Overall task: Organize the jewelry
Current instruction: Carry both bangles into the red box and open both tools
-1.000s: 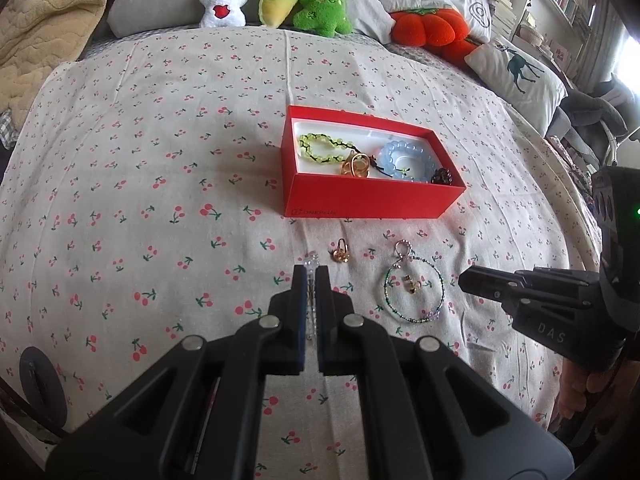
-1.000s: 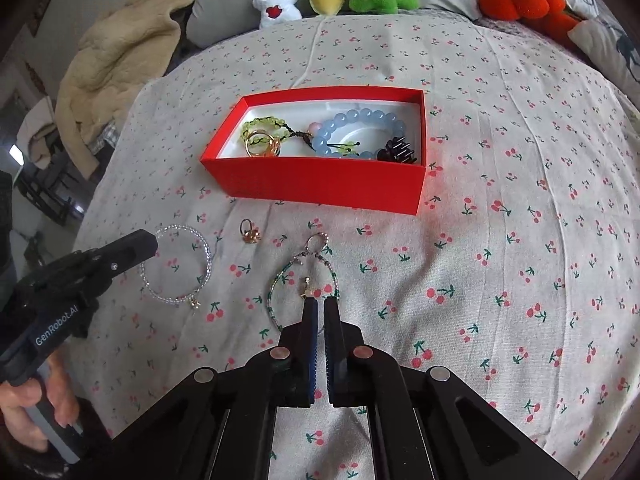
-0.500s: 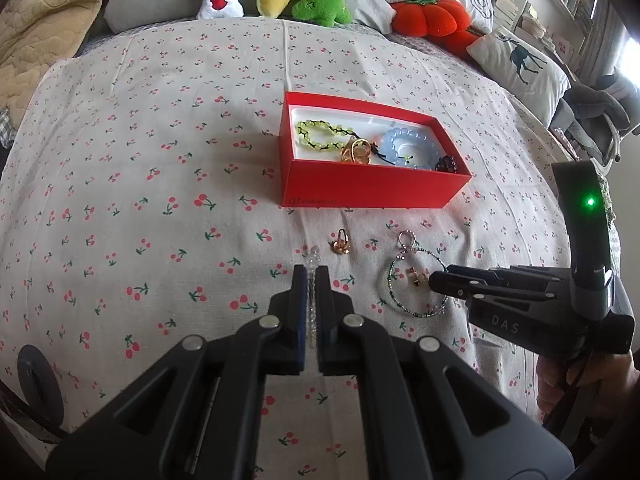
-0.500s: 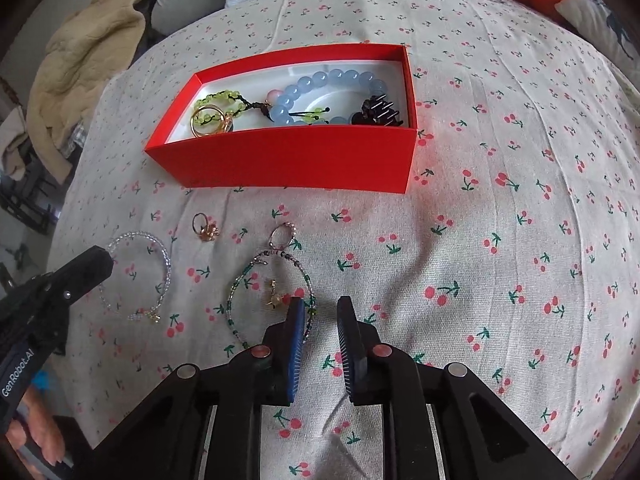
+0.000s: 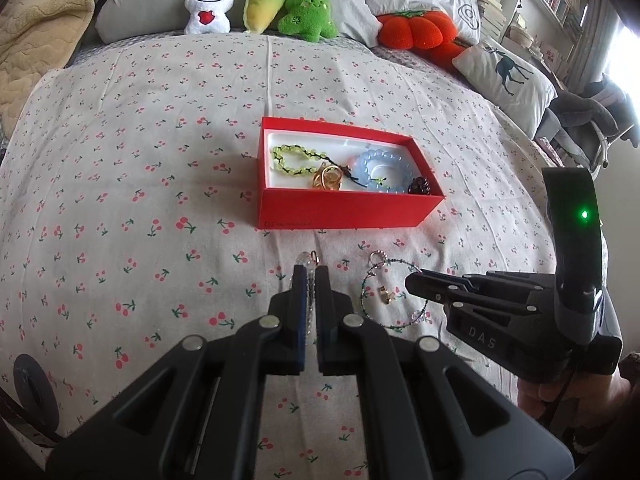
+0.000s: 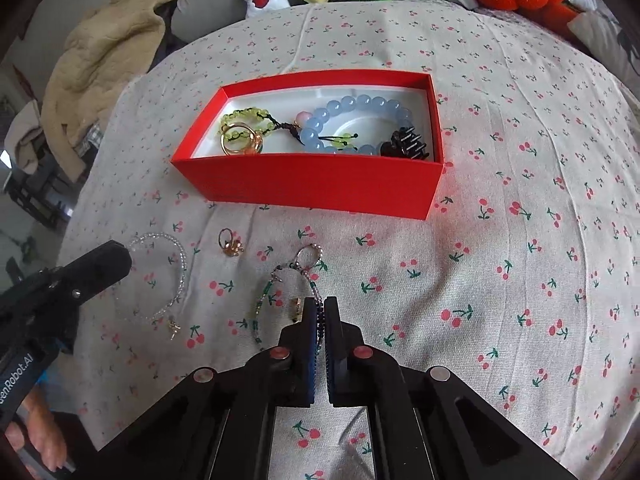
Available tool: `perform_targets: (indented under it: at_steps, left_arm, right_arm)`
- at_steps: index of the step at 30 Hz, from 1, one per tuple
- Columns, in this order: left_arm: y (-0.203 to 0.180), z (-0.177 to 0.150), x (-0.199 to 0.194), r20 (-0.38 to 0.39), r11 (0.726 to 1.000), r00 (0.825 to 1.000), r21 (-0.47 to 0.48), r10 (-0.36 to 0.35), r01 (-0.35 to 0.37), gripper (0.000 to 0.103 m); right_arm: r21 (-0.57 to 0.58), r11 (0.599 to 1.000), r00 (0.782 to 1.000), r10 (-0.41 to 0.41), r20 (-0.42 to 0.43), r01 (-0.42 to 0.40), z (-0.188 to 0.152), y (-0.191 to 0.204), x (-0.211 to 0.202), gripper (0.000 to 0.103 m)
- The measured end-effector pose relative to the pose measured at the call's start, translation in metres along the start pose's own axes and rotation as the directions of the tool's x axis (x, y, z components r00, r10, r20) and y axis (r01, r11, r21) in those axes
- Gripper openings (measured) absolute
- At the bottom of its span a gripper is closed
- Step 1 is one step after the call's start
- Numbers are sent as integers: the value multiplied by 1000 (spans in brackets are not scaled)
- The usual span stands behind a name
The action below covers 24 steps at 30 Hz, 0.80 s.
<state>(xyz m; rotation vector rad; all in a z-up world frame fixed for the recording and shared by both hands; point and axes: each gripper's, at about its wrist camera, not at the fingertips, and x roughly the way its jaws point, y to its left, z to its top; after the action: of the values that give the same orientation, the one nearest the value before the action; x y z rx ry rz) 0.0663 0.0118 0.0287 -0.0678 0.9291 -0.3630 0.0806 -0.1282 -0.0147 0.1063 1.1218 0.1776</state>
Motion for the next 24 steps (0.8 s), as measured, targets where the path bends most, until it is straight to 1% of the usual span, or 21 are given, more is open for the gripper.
perform_targets:
  at_steps: [5, 13, 18, 20, 24]
  left_arm:
    - [-8, 16, -13, 42, 999, 998, -5, -49, 49, 5]
    - [-22, 45, -20, 90, 991, 988, -32, -124, 127, 5]
    - [-23, 59, -6, 99, 982, 980, -72, -170, 177, 5]
    - [-20, 64, 4, 100, 975, 976, -92, -191, 200, 5]
    - [-12, 73, 29, 90, 967, 973, -128, -212, 222, 5]
  right_arm:
    - [-13, 999, 997, 35, 69, -35, 11, 7, -28, 3]
    - [12, 997, 988, 68, 136, -70, 33, 7, -54, 3]
    - [42, 996, 982, 71, 177, -79, 49, 2, -63, 3]
    - [52, 995, 979, 70, 194, -81, 55, -1, -64, 3]
    - [72, 992, 972, 88, 218, -106, 68, -9, -62, 3]
